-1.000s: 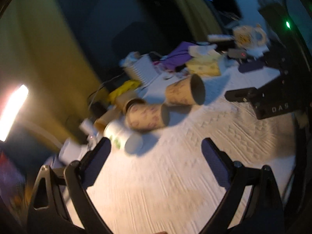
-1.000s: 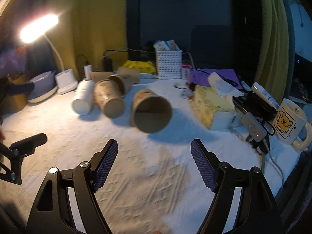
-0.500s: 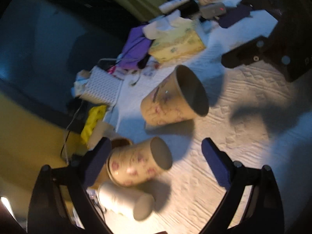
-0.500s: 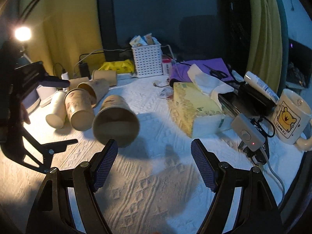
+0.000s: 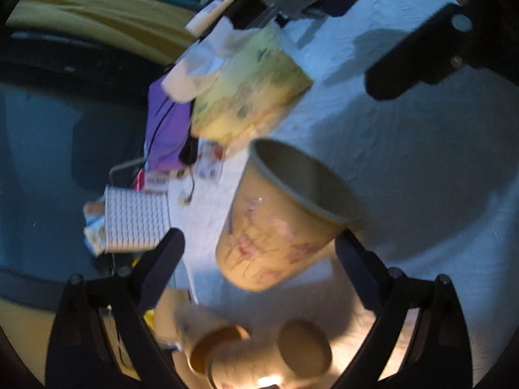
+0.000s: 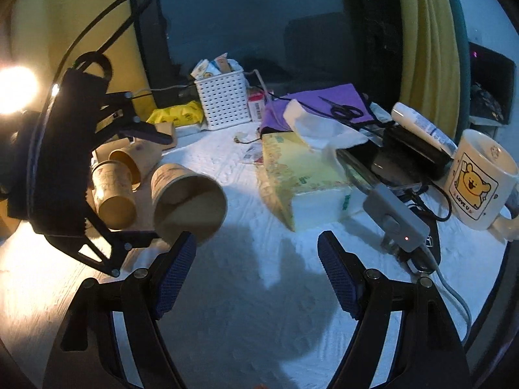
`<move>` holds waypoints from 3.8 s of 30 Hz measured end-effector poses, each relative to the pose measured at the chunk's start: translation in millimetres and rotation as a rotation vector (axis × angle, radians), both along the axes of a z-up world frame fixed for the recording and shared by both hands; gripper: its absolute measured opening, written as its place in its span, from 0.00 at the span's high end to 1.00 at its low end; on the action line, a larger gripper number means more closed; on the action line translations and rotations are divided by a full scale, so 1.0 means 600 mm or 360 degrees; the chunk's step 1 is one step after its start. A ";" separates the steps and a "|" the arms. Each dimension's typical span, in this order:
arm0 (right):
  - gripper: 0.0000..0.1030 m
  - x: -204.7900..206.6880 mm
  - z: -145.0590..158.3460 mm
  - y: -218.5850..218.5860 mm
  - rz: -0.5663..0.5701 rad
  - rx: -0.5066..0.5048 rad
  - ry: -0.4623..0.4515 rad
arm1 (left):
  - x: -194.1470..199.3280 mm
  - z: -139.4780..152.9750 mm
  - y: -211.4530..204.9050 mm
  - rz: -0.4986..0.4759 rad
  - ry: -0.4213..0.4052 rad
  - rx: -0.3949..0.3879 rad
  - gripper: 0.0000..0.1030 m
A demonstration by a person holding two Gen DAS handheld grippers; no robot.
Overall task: Flip cup upright
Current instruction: 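Lift the tan cup with the right gripper and rotate it mouth-up, then carry the upright tan cup with the right gripper and lower it to the table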
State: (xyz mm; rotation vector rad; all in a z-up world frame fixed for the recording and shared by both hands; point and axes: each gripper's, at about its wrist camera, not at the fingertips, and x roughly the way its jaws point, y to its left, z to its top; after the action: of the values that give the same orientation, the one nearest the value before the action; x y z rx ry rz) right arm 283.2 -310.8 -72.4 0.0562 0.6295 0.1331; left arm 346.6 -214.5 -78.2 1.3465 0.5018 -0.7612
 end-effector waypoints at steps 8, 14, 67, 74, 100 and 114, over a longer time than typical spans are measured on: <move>0.22 -0.004 -0.006 -0.023 -0.0079 0.0011 0.0019 | 0.045 0.002 -0.035 0.0039 0.0239 -0.0108 0.29; 0.22 -0.012 -0.004 -0.030 -0.0107 0.0040 0.0013 | 0.046 0.025 -0.022 0.0149 0.0365 -0.0251 0.31; 0.13 -0.281 0.086 0.341 0.1069 0.0295 0.0133 | -0.464 0.100 0.371 0.0975 0.0480 -0.2079 0.31; 0.16 -0.261 0.063 0.353 0.1079 0.0324 0.0270 | -0.476 0.092 0.369 0.0952 0.0469 -0.2074 0.31; 0.33 -0.230 0.069 0.334 0.0780 0.0027 0.0023 | -0.471 0.052 0.399 0.1157 0.0534 -0.2059 0.09; 0.33 -0.180 0.011 0.293 0.0538 -0.0172 0.0006 | -0.462 0.047 0.447 0.1486 0.0227 -0.2226 0.09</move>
State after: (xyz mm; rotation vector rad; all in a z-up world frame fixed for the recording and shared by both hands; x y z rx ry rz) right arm 175.3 -134.8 -66.0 -0.1551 0.6450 0.4254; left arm 69.3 54.0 -49.8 -0.2842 0.4679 -0.2410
